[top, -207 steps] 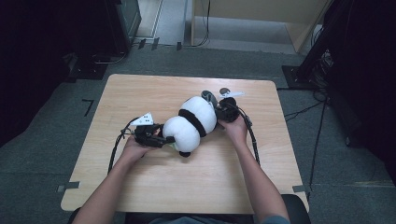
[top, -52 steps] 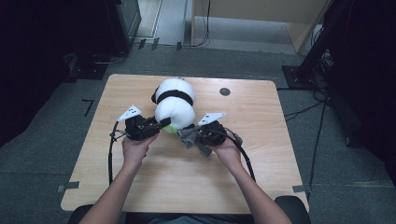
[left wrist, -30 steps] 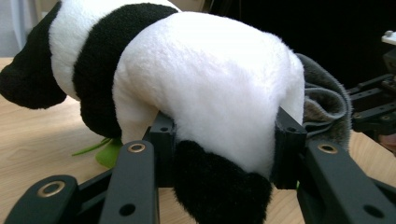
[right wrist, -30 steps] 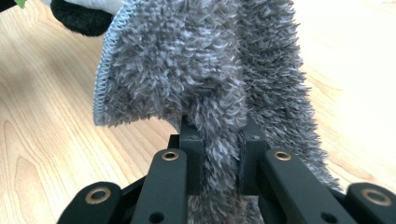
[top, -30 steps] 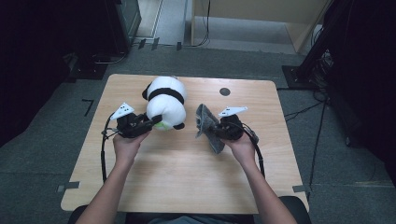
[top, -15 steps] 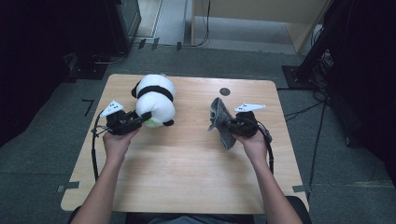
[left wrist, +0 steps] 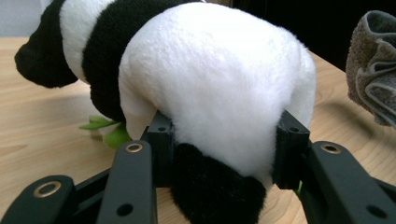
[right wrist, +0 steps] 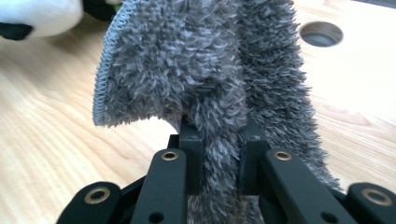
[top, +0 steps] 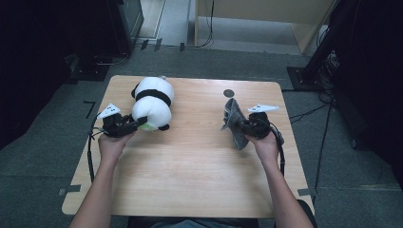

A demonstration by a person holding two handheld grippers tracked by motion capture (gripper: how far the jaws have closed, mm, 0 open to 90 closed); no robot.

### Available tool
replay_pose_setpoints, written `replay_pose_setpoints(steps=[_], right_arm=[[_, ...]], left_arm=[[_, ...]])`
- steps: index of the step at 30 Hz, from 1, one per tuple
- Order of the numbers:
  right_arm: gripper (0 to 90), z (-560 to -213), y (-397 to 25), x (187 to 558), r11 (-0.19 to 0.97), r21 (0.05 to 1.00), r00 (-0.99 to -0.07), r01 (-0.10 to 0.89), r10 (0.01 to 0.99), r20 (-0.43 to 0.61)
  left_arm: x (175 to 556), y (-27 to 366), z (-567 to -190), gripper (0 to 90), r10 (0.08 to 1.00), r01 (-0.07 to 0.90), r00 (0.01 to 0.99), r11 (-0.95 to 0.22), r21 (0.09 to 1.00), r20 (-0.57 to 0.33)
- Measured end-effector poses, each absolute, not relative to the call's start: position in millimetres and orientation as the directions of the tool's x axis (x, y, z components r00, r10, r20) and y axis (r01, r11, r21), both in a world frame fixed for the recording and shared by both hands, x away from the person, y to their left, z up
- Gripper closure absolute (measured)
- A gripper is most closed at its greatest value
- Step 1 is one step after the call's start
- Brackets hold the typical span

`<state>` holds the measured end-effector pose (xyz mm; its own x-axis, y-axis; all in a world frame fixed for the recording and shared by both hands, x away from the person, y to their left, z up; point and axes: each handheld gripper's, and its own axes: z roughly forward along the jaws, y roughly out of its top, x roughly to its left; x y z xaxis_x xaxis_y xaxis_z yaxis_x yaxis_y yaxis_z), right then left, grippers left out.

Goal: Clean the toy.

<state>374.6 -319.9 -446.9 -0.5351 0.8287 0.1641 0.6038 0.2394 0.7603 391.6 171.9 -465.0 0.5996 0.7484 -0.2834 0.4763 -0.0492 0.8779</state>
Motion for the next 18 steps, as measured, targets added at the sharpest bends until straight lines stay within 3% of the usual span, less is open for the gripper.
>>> replay_pose_setpoints(steps=[14,18], right_arm=[[75.2,-483.2,-335.1,400.3,0.218,0.743,-0.458,0.633,0.879,0.133],[74.0,-489.5,-337.2,404.4,0.216,0.742,-0.444,0.634,0.888,0.120]], left_arm=[[400.9,179.6,-482.0,44.2,0.772,0.536,0.579,-0.117,0.836,-0.263],[402.5,178.6,-484.4,32.1,0.774,0.558,0.574,-0.131,0.820,-0.267]])
